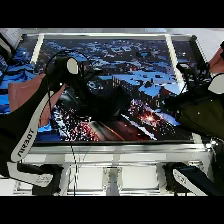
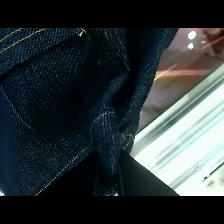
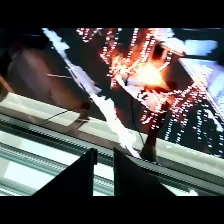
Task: Fold the clothes and pants, and hang the long-sleeved shirts on hangers.
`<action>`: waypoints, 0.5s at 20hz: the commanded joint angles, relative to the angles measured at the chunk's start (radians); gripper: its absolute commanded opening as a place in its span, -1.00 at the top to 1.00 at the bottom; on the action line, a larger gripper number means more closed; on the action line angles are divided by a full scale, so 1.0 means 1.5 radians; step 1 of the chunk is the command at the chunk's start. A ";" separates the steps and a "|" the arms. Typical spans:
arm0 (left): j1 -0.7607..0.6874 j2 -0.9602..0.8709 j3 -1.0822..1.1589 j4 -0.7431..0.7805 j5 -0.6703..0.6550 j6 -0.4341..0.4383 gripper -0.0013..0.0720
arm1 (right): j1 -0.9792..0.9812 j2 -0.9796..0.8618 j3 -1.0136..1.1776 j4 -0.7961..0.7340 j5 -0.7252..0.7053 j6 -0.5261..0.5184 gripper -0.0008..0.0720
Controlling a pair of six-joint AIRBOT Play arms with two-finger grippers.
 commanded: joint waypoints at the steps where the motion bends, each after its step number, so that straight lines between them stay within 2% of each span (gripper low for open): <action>1: -0.021 0.028 -0.011 0.000 0.058 0.011 0.88 | -0.001 0.001 -0.042 0.042 -0.049 -0.020 0.59; 3: -0.037 0.037 0.003 -0.003 0.045 0.040 0.88 | -0.001 0.001 -0.044 0.043 -0.058 -0.020 0.59; 5: -0.057 0.038 0.011 -0.031 -0.034 0.090 0.88 | 0.000 0.001 -0.044 0.043 -0.058 -0.023 0.58; 6: -0.067 0.038 0.010 -0.032 -0.083 0.096 0.87 | 0.000 0.001 -0.044 0.045 -0.055 -0.034 0.57; 8: -0.075 0.038 0.010 -0.028 -0.150 0.094 0.87 | 0.000 0.001 -0.044 0.049 -0.053 -0.039 0.41; 10: -0.071 0.039 0.010 -0.024 -0.162 0.064 0.85 | 0.001 0.001 -0.044 0.072 -0.053 -0.056 0.41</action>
